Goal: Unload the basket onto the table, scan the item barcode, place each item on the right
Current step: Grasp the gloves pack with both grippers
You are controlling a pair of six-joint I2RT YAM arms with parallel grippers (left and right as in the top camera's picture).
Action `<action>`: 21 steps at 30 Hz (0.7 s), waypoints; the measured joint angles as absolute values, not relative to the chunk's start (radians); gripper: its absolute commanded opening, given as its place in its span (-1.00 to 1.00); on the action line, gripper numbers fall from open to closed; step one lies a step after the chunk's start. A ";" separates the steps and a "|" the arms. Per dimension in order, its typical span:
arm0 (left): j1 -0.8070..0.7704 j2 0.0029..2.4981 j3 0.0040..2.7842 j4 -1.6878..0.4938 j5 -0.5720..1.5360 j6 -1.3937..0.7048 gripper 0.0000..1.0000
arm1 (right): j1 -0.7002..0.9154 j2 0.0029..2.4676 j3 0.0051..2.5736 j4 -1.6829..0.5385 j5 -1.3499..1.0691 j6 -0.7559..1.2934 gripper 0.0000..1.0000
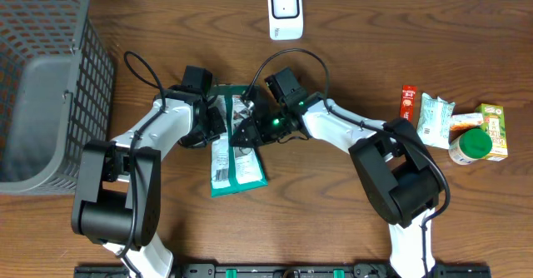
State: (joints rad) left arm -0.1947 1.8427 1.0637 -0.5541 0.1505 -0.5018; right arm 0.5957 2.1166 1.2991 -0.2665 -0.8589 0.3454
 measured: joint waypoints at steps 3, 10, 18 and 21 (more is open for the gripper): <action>-0.195 1.843 1.064 -0.554 0.150 -0.502 -0.73 | 0.596 2.117 1.256 -0.204 -0.855 0.368 -0.11; -0.195 1.843 1.063 -0.553 0.150 -0.502 -0.72 | 0.602 2.116 1.170 -0.090 -0.864 0.422 -0.09; -0.198 1.843 1.063 -0.550 0.151 -0.502 -0.66 | 0.635 2.116 1.168 -0.059 -0.834 0.473 -0.08; -0.198 1.842 1.063 -0.550 0.151 -0.502 -0.66 | 0.648 2.115 1.168 -0.051 -0.813 0.499 -0.07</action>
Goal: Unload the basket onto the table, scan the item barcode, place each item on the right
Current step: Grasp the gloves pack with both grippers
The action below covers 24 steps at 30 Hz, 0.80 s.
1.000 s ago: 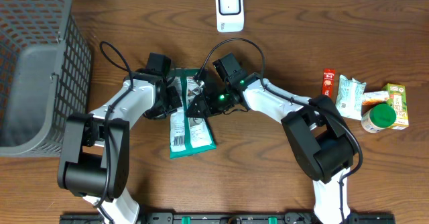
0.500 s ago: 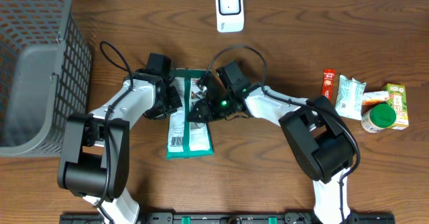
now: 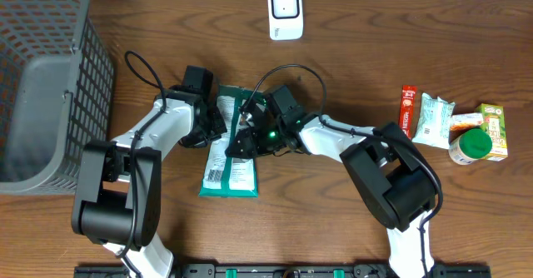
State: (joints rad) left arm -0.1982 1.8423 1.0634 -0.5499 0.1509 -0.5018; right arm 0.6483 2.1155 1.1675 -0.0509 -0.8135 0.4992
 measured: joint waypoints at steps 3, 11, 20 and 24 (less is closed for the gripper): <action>-0.198 1.842 1.063 -0.549 0.151 -0.502 -0.67 | 0.654 2.113 1.168 -0.049 -0.805 0.513 -0.08; -0.198 1.842 1.063 -0.548 0.151 -0.502 -0.66 | 0.659 2.113 1.168 -0.044 -0.784 0.568 -0.30; -0.201 1.842 1.063 -0.535 0.161 -0.503 -0.28 | 0.658 2.114 1.166 -0.095 -0.739 0.564 -0.97; -0.187 1.838 1.063 -0.540 0.171 -0.505 -0.21 | 0.656 2.113 1.166 -0.112 -0.744 0.502 -0.94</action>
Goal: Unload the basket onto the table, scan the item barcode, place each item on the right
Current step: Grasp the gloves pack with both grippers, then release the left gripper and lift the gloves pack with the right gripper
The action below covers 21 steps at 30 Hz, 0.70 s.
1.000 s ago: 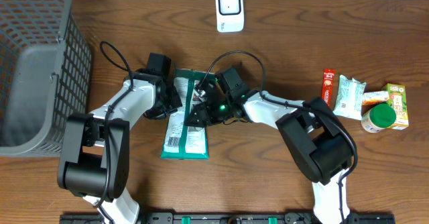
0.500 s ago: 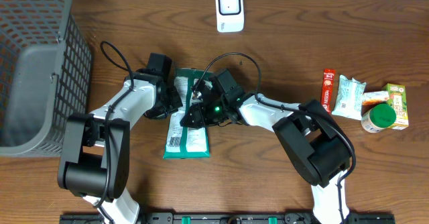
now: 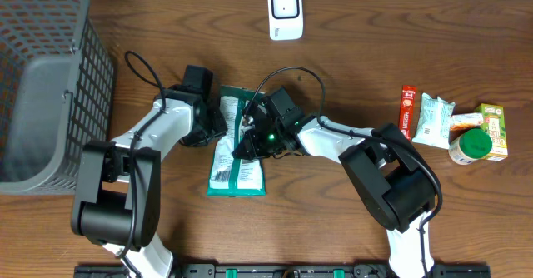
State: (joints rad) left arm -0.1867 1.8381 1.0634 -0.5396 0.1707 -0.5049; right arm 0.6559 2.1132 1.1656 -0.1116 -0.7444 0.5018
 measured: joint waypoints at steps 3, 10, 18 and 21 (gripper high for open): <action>-0.152 1.834 1.063 -0.560 0.189 -0.505 -0.21 | 0.656 2.113 1.166 -0.115 -0.748 0.460 -0.98; -0.067 1.760 1.062 -0.593 0.252 -0.485 -0.22 | 0.654 2.109 1.166 -0.125 -0.761 0.325 -0.98; -0.065 1.477 1.062 -0.667 0.291 -0.463 -0.33 | 0.614 2.005 1.166 -0.104 -0.731 0.184 -0.98; -0.064 1.391 1.062 -0.682 0.294 -0.463 -0.21 | 0.611 1.930 1.166 -0.107 -0.710 0.147 -0.98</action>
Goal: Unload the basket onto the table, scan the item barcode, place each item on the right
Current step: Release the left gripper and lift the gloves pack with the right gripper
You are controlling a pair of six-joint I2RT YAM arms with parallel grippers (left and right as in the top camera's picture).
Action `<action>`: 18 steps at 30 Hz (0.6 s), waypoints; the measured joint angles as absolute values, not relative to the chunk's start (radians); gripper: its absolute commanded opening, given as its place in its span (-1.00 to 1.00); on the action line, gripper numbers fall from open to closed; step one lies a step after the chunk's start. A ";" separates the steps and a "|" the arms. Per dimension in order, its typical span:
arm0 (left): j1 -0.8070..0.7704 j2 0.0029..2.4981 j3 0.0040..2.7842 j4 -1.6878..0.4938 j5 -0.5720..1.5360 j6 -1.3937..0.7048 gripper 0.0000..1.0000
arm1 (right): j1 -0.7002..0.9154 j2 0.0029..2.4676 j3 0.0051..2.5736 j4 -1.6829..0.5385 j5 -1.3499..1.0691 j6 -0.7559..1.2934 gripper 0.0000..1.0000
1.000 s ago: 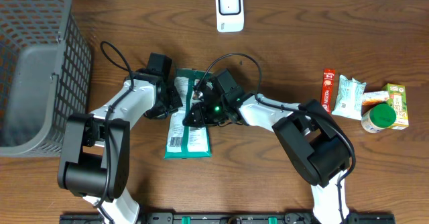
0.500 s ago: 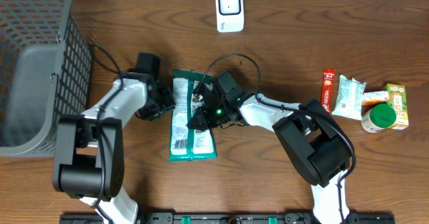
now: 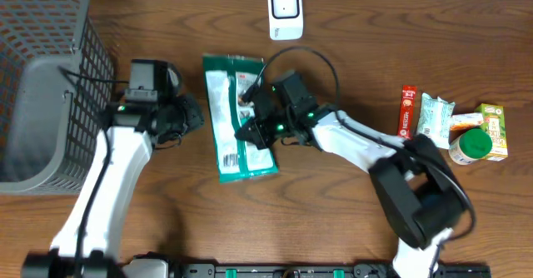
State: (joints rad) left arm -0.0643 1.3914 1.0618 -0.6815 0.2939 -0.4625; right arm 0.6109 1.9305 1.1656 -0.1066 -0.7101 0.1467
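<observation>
A green and white snack package (image 3: pixel 236 116) lies flat on the table, long axis running away from me, with a barcode (image 3: pixel 229 157) showing near its lower left. My right gripper (image 3: pixel 252 126) sits at the package's right edge, shut on it. My left gripper (image 3: pixel 193 118) is a short way left of the package, apart from it, fingers spread and holding nothing. The white scanner (image 3: pixel 284 12) stands at the back edge, beyond the package's top end.
A grey mesh basket (image 3: pixel 42 78) fills the far left. At the right lie a red stick pack (image 3: pixel 408 103), a white-green packet (image 3: pixel 435 118), a green carton (image 3: pixel 493 128) and a green-lidded jar (image 3: pixel 470 146). The table (image 3: pixel 333 211) is brown wood.
My left gripper has let go of the package's left edge and now sits further left, apart from it. The package, still in my right gripper, lies higher up and closer to the scanner.
Both grippers were at the package in the middle of the table, left on its left edge, right on its right. The package then lay slightly lower and turned, then straighter. Now only my right gripper holds it, nearer the scanner, and the left is clear.
</observation>
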 measured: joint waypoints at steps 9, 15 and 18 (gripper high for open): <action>-0.001 1.288 1.159 -0.875 0.303 -0.443 -0.11 | 0.611 1.726 1.186 -0.284 -0.561 0.079 -0.99; 0.104 1.299 1.342 -0.937 0.308 -0.420 0.42 | 0.611 1.664 1.386 -0.631 -0.397 0.039 -0.98; 0.145 1.300 1.357 -0.953 0.306 -0.419 0.67 | 0.611 1.659 1.494 -0.775 -0.341 0.019 -0.98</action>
State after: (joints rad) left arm 0.1452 1.2999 1.3575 -0.9535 0.3061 -0.4191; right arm 0.6113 1.6588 1.4944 -0.7753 -0.3412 0.0189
